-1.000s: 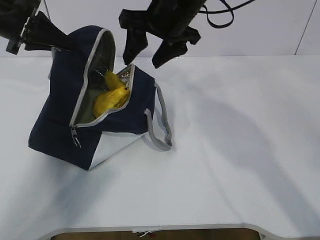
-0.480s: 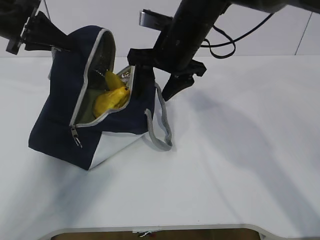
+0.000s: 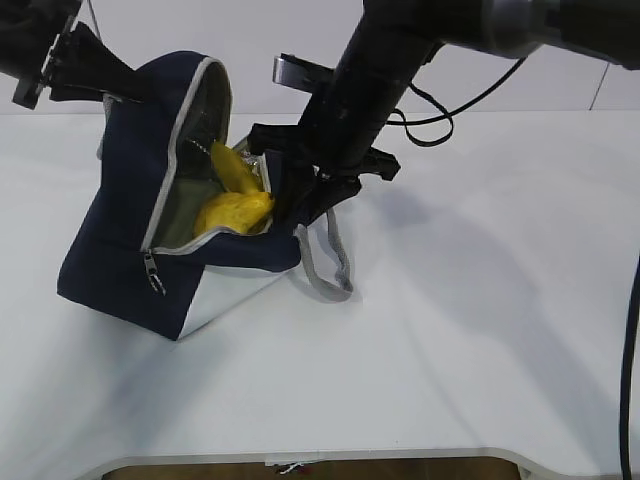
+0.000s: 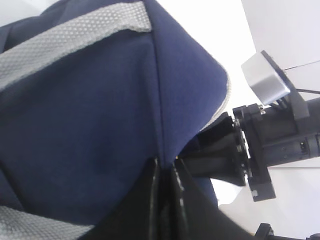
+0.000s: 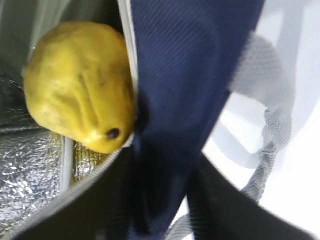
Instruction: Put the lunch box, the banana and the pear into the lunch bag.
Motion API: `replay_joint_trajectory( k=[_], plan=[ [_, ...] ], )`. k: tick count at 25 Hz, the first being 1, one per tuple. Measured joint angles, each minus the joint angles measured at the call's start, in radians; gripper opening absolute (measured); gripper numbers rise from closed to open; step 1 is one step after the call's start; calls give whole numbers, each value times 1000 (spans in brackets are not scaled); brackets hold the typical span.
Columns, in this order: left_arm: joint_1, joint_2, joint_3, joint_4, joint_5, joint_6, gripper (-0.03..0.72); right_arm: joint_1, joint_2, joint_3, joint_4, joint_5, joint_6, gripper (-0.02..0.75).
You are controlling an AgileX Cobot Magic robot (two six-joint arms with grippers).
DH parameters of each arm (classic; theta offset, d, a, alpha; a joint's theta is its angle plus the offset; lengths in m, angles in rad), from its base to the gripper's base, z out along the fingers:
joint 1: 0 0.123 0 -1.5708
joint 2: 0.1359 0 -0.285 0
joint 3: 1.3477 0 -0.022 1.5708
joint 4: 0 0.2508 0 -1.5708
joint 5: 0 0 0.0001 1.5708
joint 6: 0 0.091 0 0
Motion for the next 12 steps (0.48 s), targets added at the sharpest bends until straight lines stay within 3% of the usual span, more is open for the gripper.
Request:
replay_joint_trajectory(
  k=[3,5,12],
  plan=[
    [0,0,0,0,0,0,0,0,0,0,2,0,-8,112],
    [0,0,0,0,0,0,0,0,0,0,2,0,-25,44],
    [-12,0,0,-1,0,-10,0,0,-101,0,-119,-3,-68,15]
  ],
)
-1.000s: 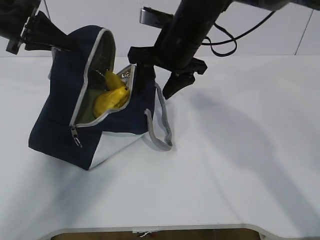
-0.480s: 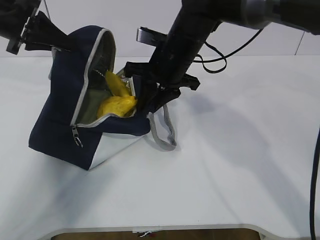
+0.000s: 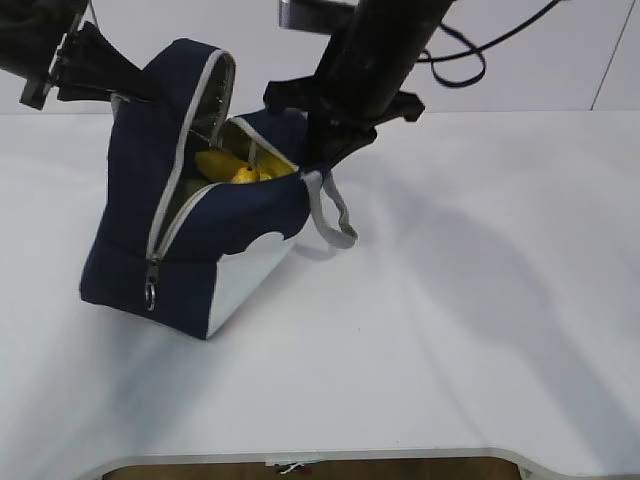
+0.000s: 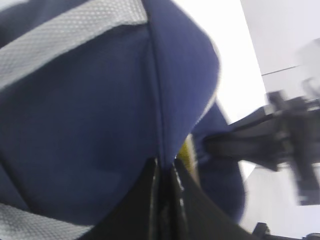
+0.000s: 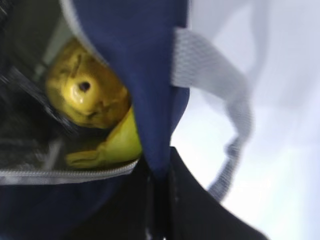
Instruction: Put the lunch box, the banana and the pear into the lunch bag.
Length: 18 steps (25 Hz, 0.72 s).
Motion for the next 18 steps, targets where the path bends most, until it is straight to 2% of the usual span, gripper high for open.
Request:
replay_joint_trajectory(
  k=[7,11,14,18],
  plan=[
    [-117,0,0,-41,-12,-35,0,0,-124,1,-131,21,-57,14],
    [-182,0,0,-41,-52,-38,0,0,-128,1,-279,26,-69,14],
    [-206,2,0,-42,-89,-40,0,0,-128,1,-351,26,-71,14],
    [-230,4,0,-50,-138,-40,0,-2,-128,1,-379,26,-71,14]
  ],
)
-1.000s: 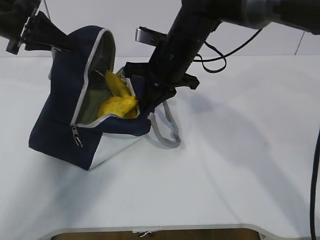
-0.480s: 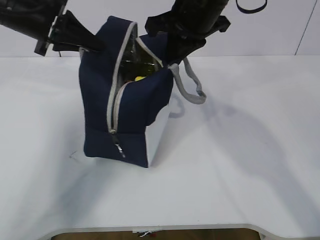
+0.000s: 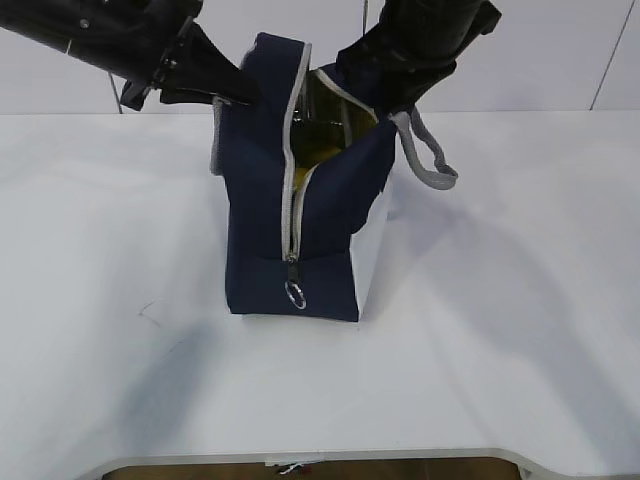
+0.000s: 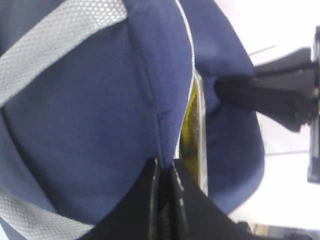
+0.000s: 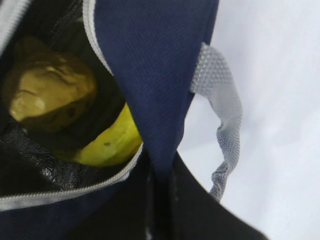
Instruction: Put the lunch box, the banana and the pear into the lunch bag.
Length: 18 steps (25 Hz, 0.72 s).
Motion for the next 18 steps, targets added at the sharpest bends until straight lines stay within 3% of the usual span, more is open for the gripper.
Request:
replay_joint_trajectory(
  k=[12,14,18],
  plan=[
    [-32,2,0,6,-16,0,0,0,0,0,12,0,55,26],
    [-32,2,0,17,-16,-1,1,0,0,0,50,0,61,76],
    [-34,2,0,41,4,-1,64,-2,-1,0,95,-7,66,317]
  ],
)
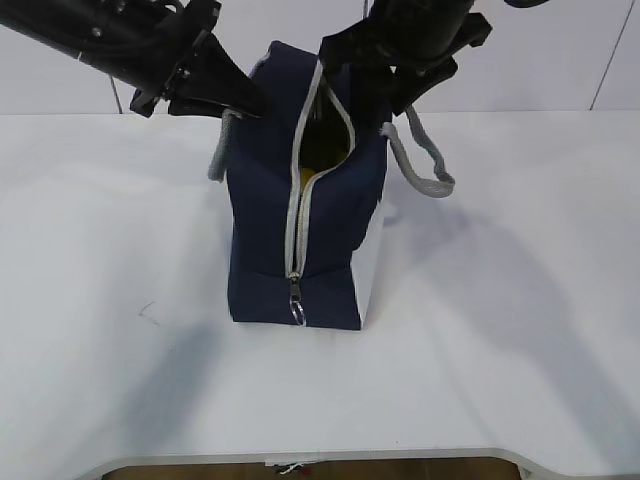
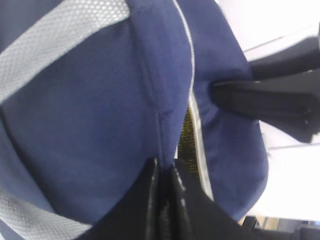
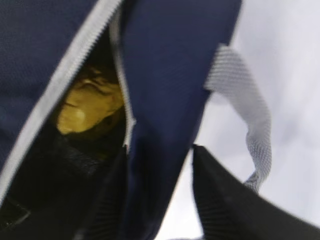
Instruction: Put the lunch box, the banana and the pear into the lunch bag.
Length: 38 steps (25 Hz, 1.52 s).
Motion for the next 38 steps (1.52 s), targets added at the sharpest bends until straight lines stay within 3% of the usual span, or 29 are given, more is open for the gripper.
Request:
replay_joint_trajectory(
  k=[1,3,5,8,17,30,38],
  plan=[
    [0,0,0,0,5,0,108,0,0,0,12,0,0,399],
    [0,0,0,0,22,0,208,0,0,0,35,-2,1,484],
    [0,0,0,0,44,0,311,0,-4,0,60,-2,1,516],
    [15,0,-2,0,81,-2,373,0,-25,0,112,-2,2,531],
    [58,-8,-63,36,133,-46,388,0,-133,0,206,-2,5,533],
    [54,-126,-91,415,149,-209,351,0,-239,83,254,2,5,486],
    [-7,-255,-97,653,168,-259,349,0,-248,88,235,2,1,473]
  ],
)
